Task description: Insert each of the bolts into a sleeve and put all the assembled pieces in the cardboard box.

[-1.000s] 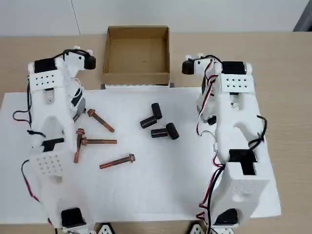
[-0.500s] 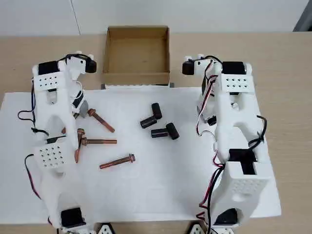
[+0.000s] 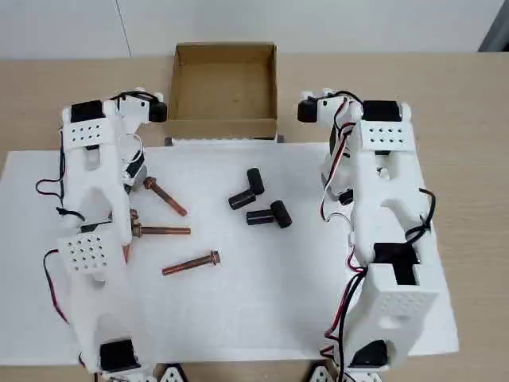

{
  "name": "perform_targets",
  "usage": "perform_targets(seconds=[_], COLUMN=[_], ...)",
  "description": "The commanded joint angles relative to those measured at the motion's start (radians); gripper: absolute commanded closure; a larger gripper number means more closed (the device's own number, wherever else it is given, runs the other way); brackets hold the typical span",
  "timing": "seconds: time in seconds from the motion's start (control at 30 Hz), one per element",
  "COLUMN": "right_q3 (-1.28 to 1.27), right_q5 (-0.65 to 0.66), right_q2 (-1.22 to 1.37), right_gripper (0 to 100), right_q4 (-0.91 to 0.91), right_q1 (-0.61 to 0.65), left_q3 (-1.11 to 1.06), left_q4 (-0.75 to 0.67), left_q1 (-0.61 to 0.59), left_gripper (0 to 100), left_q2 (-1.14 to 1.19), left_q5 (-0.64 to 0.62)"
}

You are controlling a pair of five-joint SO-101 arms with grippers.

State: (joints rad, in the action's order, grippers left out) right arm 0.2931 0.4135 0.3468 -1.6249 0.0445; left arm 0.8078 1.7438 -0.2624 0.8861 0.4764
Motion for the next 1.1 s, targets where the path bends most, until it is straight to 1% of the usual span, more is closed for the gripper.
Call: perform_targets(seconds=[0.0, 0.2, 0.33, 0.37, 0.5, 0.77, 0.97, 1.07], right_q3=[0.026, 0.023, -0.005, -0.015, -0.066, -0.172, -0.33, -0.402], right_q5=[-0.044, -0.135, -0.212, -0.229, -0.261, -0.342, -0.341, -0.342], right_q2=[-0.07, -0.243, -0.317, -0.332, -0.407, -0.628, -0.803, -0.88], right_gripper=[99.1, 99.3, 99.5, 99.5, 99.5, 99.5, 99.5, 99.5], right_q4=[-0.03, -0.059, -0.084, -0.085, -0.085, -0.084, -0.076, -0.076], right_q1=[0.01, 0.065, 0.088, 0.088, 0.09, 0.091, 0.09, 0.09], left_q3=[0.022, -0.03, -0.154, -0.188, -0.297, -0.481, -0.691, -0.843], left_q4=[0.008, 0.009, 0.009, 0.009, 0.008, 0.006, -0.061, -0.109], left_q1=[-0.012, 0.003, 0.026, 0.028, 0.052, 0.15, 0.199, 0.216], left_gripper=[99, 99, 99, 99, 99, 99, 99, 99], left_q2=[-0.103, -0.292, -0.416, -0.451, -0.606, -0.936, -1.172, -1.297], left_q5=[0.003, -0.035, -0.17, -0.181, -0.183, -0.183, -0.186, -0.253])
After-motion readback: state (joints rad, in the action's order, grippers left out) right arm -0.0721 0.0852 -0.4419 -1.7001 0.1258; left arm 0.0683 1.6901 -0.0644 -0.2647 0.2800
